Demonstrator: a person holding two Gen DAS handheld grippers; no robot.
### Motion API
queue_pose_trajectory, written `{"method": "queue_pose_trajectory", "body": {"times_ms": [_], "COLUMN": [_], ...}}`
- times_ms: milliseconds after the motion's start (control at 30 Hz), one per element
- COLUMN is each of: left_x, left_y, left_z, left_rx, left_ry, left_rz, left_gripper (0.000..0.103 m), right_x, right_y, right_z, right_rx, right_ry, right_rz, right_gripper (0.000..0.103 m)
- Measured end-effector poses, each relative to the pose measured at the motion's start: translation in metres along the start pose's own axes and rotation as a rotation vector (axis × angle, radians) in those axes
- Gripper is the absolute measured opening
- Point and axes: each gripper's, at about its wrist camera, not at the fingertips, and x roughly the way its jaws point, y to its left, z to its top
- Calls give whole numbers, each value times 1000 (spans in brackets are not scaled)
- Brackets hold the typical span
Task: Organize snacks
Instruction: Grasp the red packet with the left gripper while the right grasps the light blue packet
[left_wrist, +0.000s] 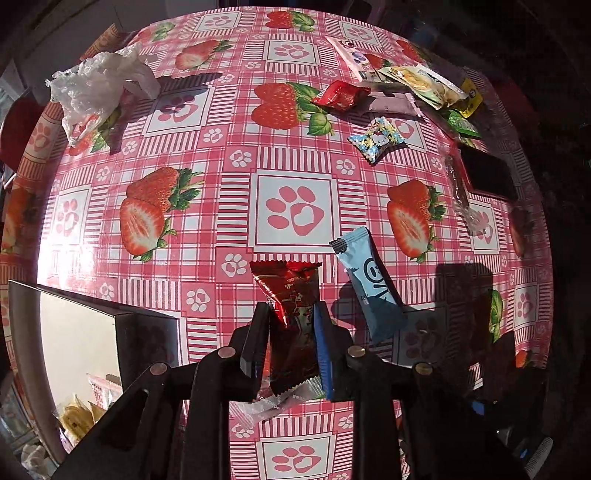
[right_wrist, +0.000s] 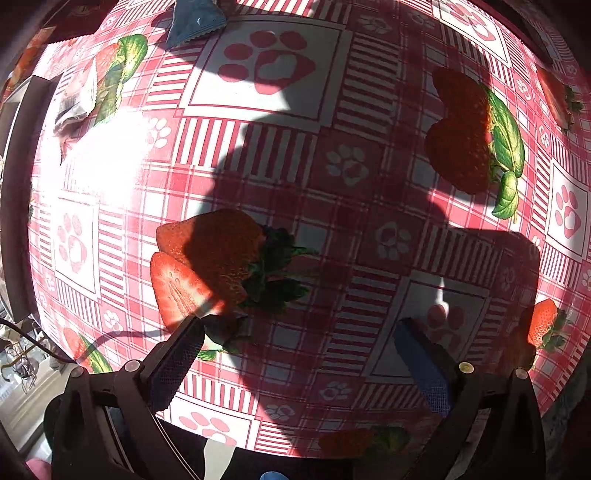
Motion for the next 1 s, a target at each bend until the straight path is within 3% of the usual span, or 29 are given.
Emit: {"method": "queue_pose_trajectory", "body": {"times_ms": [167, 433, 467, 533, 667, 700, 733, 800, 1000], "left_x": [-36, -70, -73, -79, -92, -95, -98, -102, -108], "left_y": [19, 42, 45, 51, 68, 73, 78, 85, 104], "left_z": [-40, -102, -105, -109, -114, -115, -115, -116, -122], "left_rx": [-66, -96, -99, -104, -132, -143, -155, -170, -204], "left_ry": [21, 42, 40, 30, -1, -7, -15, -27, -46], "left_rz": [-53, -56, -54, -46, -29, -30, -30, -28, -24], "left_gripper": [27, 27, 27, 27, 27, 27, 27, 27, 27], "right_x": [-36, -72, -72, -67, -59, -60, -61, -62, -67], "right_y": [-11, 16, 22, 38, 61, 66, 69, 71, 49], "right_z": [58, 165, 173, 190, 203, 201, 199, 196, 168], "right_rx": [71, 25, 12, -26, -67, -76, -83, -89, 9], "right_ry": [-91, -208, -211, -185, -162, -174, -187, -179, -158], "right_rz": [57, 60, 55, 45, -38, -43, -44, -31, 139], "right_gripper": [103, 102, 97, 63, 58, 49, 27, 24, 24]}}
